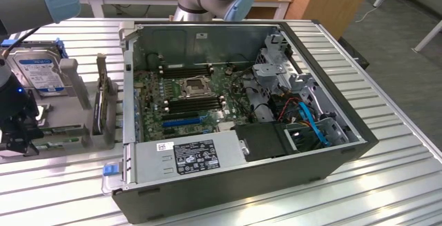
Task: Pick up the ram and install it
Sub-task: 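Pick up the ram and move it above insertion slot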
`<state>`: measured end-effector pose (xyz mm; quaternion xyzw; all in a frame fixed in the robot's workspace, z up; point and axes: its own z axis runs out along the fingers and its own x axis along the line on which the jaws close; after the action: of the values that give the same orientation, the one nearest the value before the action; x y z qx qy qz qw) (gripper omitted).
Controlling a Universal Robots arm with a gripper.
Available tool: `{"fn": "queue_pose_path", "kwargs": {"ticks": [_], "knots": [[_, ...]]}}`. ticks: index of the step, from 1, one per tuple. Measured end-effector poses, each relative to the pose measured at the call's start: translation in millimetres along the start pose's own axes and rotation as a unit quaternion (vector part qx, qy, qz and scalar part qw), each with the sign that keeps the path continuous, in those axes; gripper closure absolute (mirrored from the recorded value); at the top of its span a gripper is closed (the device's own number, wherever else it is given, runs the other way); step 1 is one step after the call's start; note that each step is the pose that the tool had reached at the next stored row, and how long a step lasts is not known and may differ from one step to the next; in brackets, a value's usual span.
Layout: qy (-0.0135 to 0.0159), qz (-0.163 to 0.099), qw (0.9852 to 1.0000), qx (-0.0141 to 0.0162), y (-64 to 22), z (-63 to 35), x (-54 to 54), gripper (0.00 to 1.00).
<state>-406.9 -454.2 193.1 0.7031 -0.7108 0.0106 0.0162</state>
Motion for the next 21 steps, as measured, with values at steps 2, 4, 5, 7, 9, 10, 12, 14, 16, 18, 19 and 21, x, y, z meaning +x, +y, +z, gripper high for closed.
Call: {"fn": "queue_pose_path", "kwargs": {"ticks": [2,4,5,7,9,10,12,14,16,18,19,21], "knots": [[0.0000,0.000,1.0000,0.0000,0.0,0.0,0.0,0.54],[0.0000,0.000,1.0000,0.0000,0.0,0.0,0.0,0.54],[0.0000,0.000,1.0000,0.0000,0.0,0.0,0.0,0.55],[0.0000,0.000,1.0000,0.0000,0.0,0.1,0.0,0.62],[0.0000,0.000,1.0000,0.0000,0.0,0.1,0.0,0.74],[0.0000,0.000,1.0000,0.0000,0.0,0.1,0.0,0.74],[0.0001,0.000,1.0000,-0.0001,0.0,0.1,0.0,0.85],[0.0000,0.000,1.0000,0.0000,0.0,0.1,0.0,0.87],[0.0000,0.000,1.0000,0.0000,0.0,0.1,0.0,0.87],[0.0000,0.000,1.0000,0.0000,0.0,0.2,0.0,0.87],[0.0000,0.000,1.0000,0.0000,0.0,0.2,0.0,0.87],[0.0000,0.000,1.0000,0.0000,0.0,0.2,0.0,0.87]]}}
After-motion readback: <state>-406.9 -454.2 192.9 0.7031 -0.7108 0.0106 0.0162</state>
